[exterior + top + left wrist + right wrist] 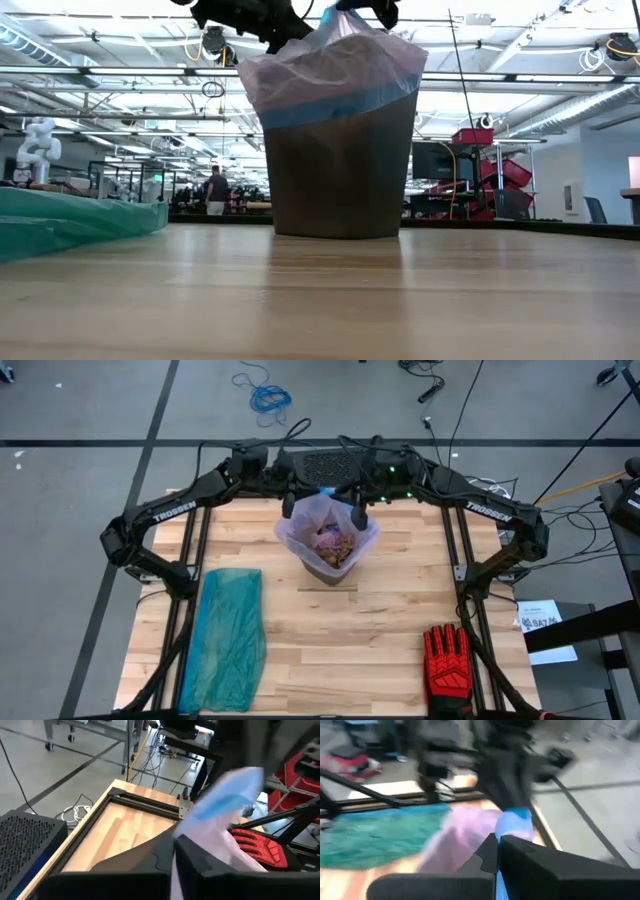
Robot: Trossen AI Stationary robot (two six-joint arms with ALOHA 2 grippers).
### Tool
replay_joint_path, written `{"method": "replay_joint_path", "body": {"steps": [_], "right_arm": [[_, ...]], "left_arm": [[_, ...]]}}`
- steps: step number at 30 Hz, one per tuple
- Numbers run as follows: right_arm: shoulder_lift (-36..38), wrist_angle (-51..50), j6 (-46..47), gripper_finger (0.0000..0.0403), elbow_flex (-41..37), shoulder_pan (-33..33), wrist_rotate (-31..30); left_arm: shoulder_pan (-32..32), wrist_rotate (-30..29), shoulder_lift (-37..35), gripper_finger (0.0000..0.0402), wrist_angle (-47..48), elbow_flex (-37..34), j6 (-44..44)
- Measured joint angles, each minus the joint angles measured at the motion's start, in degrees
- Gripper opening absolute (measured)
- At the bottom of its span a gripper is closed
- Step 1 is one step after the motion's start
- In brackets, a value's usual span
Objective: Place trash/remove bag and relplace
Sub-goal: Close the trash bag
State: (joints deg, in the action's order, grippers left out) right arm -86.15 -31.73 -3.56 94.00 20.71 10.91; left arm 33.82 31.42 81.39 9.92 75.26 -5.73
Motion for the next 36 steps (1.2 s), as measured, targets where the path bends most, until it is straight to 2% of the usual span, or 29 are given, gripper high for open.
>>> {"method": "replay_joint_path", "body": {"steps": [5,10,15,20,24,32,36], "right_arm": [[0.0,-4.4,4.0,0.0008,0.0,2.3,-7.5],[0.0,-5.7,7.8,0.0035,0.0,5.0,-7.8],[0.0,-5.4,9.8,0.0081,0.0,6.4,-7.8],[0.6,0.9,5.0,0.0126,0.0,4.5,-7.6],[0.6,7.3,-0.2,0.0145,0.0,1.7,-7.9],[-1.7,15.2,-9.6,0.0139,0.0,-2.6,-18.4],[-2.7,16.9,-10.6,0.0130,0.1,-3.0,-18.7]], "left_arm": [[0.0,-0.5,0.0,0.0002,4.6,5.8,0.7],[0.0,-5.8,0.0,0.0001,12.4,13.8,6.1],[0.0,-12.1,0.0,0.0001,21.0,19.9,10.3],[0.0,-16.0,0.0,0.0001,27.0,21.3,10.8],[-0.3,-18.3,0.0,0.0000,29.9,21.3,10.6],[-1.0,-18.5,0.0,0.0000,30.1,21.3,9.1],[-1.0,-18.5,0.0,0.0000,30.1,21.3,9.0]]}}
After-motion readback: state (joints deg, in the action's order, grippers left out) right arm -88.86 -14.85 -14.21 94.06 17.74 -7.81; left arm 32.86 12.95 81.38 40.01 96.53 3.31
